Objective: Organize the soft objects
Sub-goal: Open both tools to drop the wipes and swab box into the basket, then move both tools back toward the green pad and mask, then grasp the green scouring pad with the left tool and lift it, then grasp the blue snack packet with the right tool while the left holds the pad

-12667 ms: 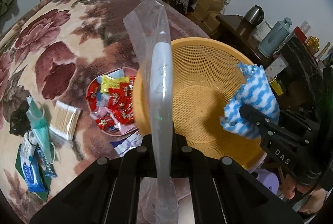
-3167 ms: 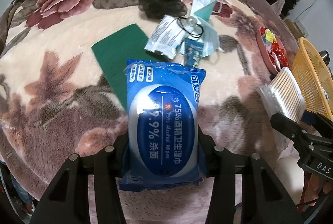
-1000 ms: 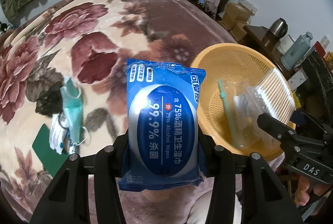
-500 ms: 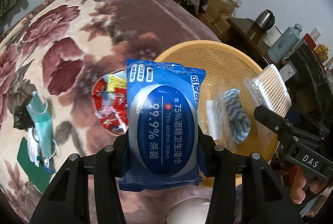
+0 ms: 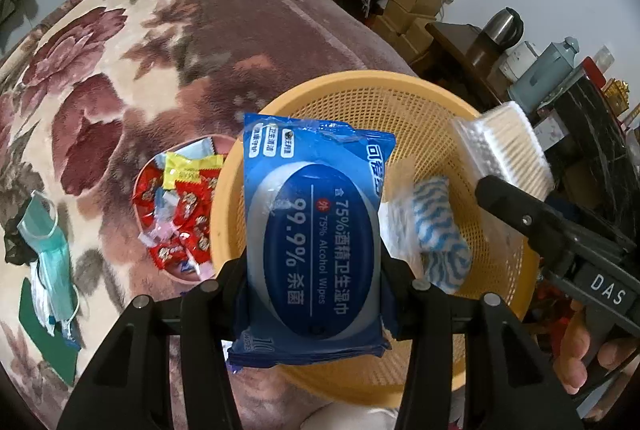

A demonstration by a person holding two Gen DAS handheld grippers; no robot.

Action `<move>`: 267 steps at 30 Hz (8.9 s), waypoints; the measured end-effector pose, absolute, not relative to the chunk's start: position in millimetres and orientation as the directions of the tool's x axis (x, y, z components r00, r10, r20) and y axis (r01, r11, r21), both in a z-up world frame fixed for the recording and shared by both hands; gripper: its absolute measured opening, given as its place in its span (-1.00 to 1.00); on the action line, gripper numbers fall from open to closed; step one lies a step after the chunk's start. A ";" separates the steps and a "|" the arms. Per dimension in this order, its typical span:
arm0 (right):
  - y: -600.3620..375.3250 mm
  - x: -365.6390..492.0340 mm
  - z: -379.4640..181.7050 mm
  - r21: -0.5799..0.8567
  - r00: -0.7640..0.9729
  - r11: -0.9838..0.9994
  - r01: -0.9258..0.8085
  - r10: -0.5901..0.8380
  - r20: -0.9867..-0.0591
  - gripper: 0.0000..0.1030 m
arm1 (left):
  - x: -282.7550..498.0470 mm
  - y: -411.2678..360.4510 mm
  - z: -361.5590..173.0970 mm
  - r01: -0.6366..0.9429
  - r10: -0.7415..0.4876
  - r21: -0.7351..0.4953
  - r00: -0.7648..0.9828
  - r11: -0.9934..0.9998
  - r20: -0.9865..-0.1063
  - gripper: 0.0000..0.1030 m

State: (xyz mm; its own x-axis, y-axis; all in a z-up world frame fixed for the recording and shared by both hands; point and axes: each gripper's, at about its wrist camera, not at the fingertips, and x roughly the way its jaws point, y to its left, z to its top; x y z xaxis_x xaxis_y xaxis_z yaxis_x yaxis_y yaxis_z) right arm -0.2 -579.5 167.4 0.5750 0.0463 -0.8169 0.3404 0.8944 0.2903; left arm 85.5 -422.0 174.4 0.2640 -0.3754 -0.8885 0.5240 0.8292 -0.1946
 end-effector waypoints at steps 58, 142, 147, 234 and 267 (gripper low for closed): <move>-506.8 -23.8 161.8 0.167 0.457 0.946 0.278 0.023 -0.889 0.96 | 68.8 -321.3 169.5 0.422 -0.269 -0.111 0.336 0.900 -0.903 0.99; -240.6 73.0 97.4 0.083 0.279 0.989 -0.121 0.115 -0.954 0.96 | 101.6 0.5 62.1 -0.090 -0.202 -0.239 0.301 0.967 -0.932 0.99; -231.4 74.2 89.3 0.093 0.266 0.986 -0.138 0.128 -0.956 0.96 | 106.0 2.6 48.1 -0.122 -0.212 -0.256 0.292 0.959 -0.933 0.99; -174.8 91.8 49.6 0.328 0.252 0.944 -0.035 0.326 -0.911 0.61 | 100.9 94.7 60.4 -0.224 -0.140 -0.254 0.425 0.941 -0.894 -0.08; -163.6 54.0 27.9 0.228 0.186 0.972 -0.053 0.234 -0.954 -0.56 | 44.1 52.7 60.2 -0.174 -0.196 -0.280 0.387 0.944 -0.901 -0.87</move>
State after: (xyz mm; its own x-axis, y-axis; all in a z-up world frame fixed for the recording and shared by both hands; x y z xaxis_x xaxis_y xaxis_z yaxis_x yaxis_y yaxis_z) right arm 54.0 -163.6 27.9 0.1856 0.2343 -0.9543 -0.0528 0.9721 0.2284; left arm 44.1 52.7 60.2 0.3866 -0.1958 -0.9012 -0.1743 0.9441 -0.2799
